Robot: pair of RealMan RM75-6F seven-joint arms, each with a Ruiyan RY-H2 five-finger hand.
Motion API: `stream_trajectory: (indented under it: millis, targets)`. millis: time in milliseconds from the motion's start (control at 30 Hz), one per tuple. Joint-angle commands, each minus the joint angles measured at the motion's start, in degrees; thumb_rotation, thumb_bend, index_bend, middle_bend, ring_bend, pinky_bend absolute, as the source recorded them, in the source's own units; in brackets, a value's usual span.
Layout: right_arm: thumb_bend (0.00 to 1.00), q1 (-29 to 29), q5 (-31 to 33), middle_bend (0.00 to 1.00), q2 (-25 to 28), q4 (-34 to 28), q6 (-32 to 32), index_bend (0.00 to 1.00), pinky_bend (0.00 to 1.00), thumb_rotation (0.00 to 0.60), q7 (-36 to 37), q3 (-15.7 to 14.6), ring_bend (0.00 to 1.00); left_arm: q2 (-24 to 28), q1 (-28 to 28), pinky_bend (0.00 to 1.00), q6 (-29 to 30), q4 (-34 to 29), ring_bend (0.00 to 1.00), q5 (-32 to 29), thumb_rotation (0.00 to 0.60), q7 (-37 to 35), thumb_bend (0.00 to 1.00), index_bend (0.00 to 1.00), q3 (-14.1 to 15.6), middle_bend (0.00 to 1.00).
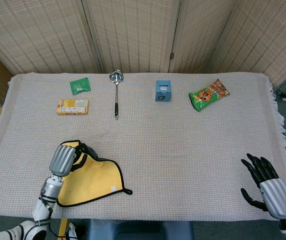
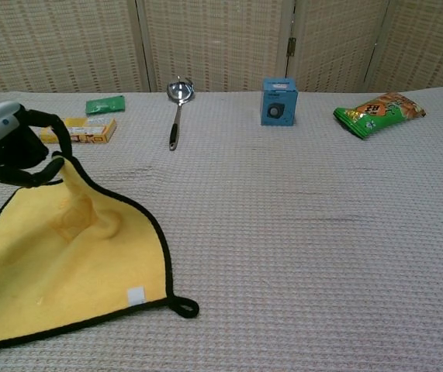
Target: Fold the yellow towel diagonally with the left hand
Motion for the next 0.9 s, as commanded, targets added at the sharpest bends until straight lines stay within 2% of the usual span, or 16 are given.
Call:
stream_trajectory:
  millis: [33,267,500,900]
  targets:
    - [0.46,0.1,-0.5,0.0,-0.2,0.0,0.3,0.0,0.0,0.527,-0.3,-0.2,0.0,1.2,5.5,1.0,5.4,-1.3,1.0,2.3,0.6,-2.3,0.54,0.68,3.5,1.0]
    - [0.46,0.4,-1.3,0.0,-0.7,-0.1,-0.1,0.0,0.0,0.529,-1.2,-0.4,0.0,1.1,12.5,1.0,8.6,-3.4,1.0,5.0,0.6,-11.2,0.54,0.68,9.1,1.0]
    - [0.46,-0.2,-2.8,0.0,-0.6,-0.1,1.8,0.0,0.0,0.528,-1.0,-0.9,0.0,-1.8,15.9,1.0,8.6,-0.8,1.0,8.9,0.6,-12.5,0.54,0.68,12.8,1.0]
    - [0.46,-1.1,-3.8,0.0,-0.1,0.3,3.4,0.0,0.0,0.527,0.0,-1.7,0.0,-0.8,19.4,1.0,6.6,5.3,1.0,7.7,0.6,-16.5,0.54,0.67,12.8,1.0]
